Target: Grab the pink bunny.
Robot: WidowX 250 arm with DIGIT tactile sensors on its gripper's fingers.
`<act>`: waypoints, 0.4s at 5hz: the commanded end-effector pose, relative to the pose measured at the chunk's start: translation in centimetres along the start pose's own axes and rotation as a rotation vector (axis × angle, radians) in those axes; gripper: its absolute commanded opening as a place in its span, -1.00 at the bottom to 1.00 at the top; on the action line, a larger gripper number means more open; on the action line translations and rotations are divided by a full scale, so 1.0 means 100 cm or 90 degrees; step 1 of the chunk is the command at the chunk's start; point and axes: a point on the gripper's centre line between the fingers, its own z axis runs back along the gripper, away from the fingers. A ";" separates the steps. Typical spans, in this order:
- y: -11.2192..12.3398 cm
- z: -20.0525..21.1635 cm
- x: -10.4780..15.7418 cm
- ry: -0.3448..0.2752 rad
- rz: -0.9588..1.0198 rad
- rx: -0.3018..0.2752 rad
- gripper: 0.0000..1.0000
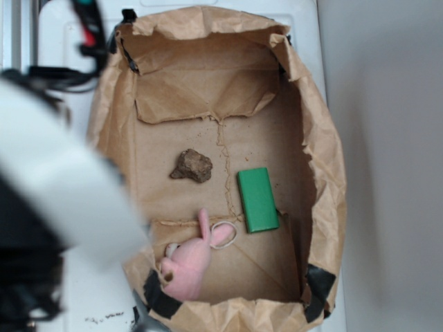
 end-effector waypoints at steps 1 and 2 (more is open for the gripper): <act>0.014 -0.033 0.037 -0.043 -0.052 0.015 1.00; 0.024 -0.054 0.048 -0.058 -0.040 0.021 1.00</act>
